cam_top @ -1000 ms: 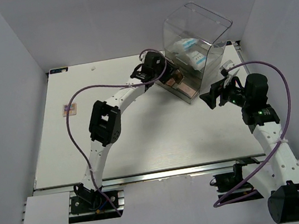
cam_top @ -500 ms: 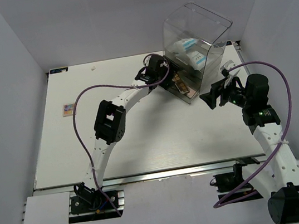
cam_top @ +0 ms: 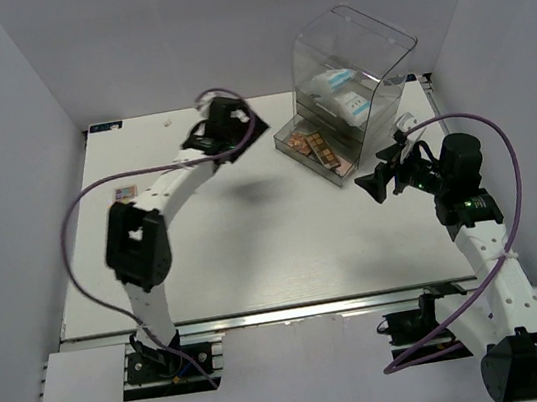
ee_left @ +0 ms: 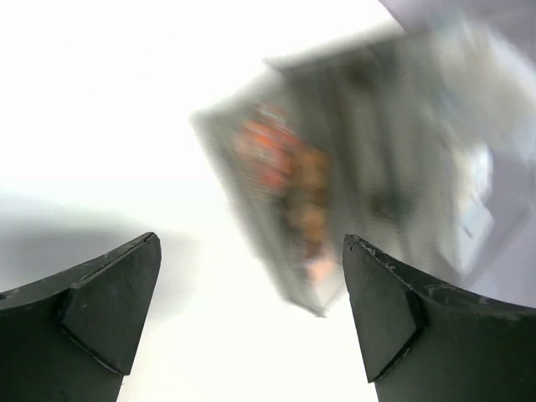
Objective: Organize the makeup
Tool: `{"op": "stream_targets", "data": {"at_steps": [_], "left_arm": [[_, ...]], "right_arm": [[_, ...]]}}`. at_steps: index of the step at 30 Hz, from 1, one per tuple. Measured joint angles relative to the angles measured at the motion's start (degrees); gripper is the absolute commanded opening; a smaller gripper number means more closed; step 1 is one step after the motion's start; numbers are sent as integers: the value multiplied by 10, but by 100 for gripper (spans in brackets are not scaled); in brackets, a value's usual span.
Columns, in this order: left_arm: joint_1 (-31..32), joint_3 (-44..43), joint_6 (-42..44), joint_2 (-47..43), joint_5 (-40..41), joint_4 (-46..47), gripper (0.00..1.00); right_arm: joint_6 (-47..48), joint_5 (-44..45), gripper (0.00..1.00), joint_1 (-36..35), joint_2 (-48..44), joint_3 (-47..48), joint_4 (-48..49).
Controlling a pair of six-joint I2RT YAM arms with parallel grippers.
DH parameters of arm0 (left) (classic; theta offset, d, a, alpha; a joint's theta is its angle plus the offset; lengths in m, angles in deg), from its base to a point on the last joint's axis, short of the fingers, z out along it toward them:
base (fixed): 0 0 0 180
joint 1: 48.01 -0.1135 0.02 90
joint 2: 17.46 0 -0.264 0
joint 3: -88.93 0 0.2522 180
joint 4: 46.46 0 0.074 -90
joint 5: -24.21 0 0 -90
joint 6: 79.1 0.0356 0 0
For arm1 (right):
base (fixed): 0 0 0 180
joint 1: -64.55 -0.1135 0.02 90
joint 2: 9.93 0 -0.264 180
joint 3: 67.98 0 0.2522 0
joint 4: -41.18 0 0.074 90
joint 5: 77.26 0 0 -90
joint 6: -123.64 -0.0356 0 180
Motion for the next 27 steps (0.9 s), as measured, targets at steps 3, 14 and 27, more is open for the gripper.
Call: {"op": "stream_targets", "data": {"at_steps": [3,14,27], "left_arm": [[-92,112,16,-108,17,-6,98],[-361,205,47,-135,108,-158,98],[-424,105,-10,0,82,-212,98]], "right_arm": [[5,-16,89,0,3,0,-3],[-2,-38,83,0,35,-7,-3],[-2,-38,84,0,36,-11,-3]]}}
